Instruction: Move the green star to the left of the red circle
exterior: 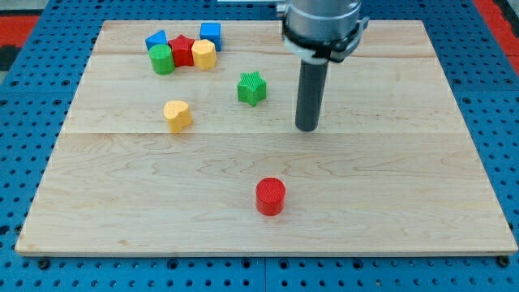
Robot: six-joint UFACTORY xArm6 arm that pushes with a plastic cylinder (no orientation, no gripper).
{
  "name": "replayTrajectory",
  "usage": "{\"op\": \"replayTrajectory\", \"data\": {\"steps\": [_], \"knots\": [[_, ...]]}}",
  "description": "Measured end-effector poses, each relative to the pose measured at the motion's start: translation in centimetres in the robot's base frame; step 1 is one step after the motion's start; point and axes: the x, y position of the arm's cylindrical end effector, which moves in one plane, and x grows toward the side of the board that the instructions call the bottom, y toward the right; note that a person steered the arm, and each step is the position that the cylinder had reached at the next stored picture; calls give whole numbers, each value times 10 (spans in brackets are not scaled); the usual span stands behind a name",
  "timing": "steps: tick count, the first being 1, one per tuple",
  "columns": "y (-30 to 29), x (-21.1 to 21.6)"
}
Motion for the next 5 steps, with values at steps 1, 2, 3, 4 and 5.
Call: {"op": "replayTrajectory", "data": {"steps": [1, 2, 3, 4, 5], "knots": [[-5, -27], [-36, -46], [-8, -89], [-61, -68], [-111, -53]]}}
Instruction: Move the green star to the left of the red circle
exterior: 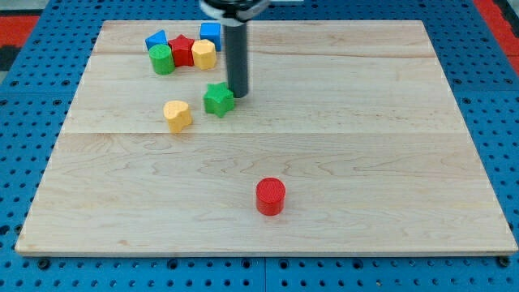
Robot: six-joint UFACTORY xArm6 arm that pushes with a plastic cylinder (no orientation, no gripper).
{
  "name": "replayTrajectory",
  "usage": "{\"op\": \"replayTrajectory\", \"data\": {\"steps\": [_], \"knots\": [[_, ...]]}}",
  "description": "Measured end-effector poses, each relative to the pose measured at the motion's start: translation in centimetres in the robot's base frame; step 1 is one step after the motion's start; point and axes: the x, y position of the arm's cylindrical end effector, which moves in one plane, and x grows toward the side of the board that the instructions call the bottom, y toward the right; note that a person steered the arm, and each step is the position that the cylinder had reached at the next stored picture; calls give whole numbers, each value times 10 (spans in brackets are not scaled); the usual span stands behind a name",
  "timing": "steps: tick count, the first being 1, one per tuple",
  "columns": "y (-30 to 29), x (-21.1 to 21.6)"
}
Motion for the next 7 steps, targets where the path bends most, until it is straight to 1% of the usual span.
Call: {"op": "replayTrajectory", "data": {"steps": [1, 2, 3, 4, 5, 6, 7], "knots": [[-1, -16], [-51, -1], [-16, 54], [-30, 118], [-42, 97], [-93, 115], [-44, 157]]}}
